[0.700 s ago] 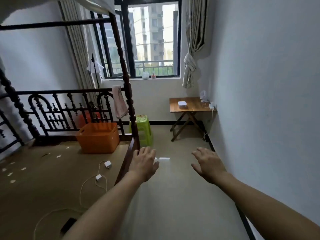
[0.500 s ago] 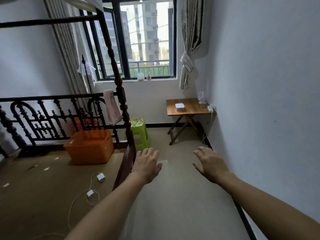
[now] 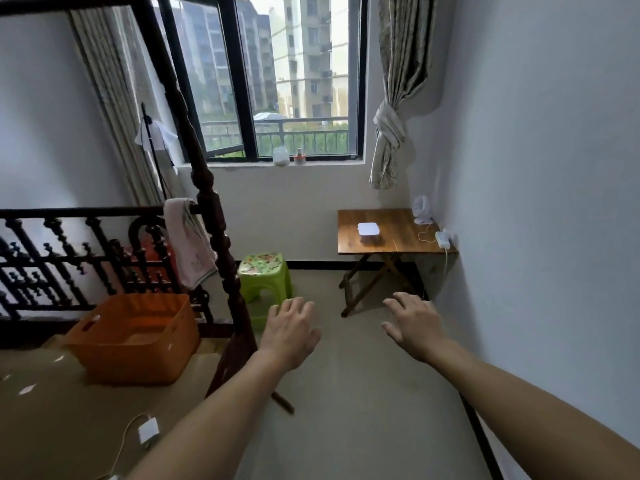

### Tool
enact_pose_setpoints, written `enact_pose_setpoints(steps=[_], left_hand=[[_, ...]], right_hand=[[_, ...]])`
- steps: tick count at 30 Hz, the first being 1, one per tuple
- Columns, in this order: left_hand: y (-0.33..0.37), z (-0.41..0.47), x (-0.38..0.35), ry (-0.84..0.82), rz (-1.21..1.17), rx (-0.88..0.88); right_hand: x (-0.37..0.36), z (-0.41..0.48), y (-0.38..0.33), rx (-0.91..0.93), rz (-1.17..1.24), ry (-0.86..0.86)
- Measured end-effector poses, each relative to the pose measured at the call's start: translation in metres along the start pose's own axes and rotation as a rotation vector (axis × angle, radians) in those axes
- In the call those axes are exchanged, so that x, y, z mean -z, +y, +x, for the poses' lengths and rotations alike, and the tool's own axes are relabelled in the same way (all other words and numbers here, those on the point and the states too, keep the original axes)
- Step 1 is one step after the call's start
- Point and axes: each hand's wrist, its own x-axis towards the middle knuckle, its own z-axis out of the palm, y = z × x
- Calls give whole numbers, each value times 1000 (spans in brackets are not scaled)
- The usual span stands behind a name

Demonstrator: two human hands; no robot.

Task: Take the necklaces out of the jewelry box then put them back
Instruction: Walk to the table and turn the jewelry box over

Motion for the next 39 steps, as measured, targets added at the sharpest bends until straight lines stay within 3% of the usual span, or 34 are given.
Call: enact_pose_setpoints(steps=[8, 22, 39], left_hand=[[-46, 150, -49, -13, 15, 33], [-156, 460, -99, -35, 5, -40], [-245, 785, -212, -74, -21, -42]], right_hand=[[-49, 156, 42, 68, -17, -12], [-118, 440, 108, -38, -3, -17], [-266, 779, 217, 20, -9, -117]])
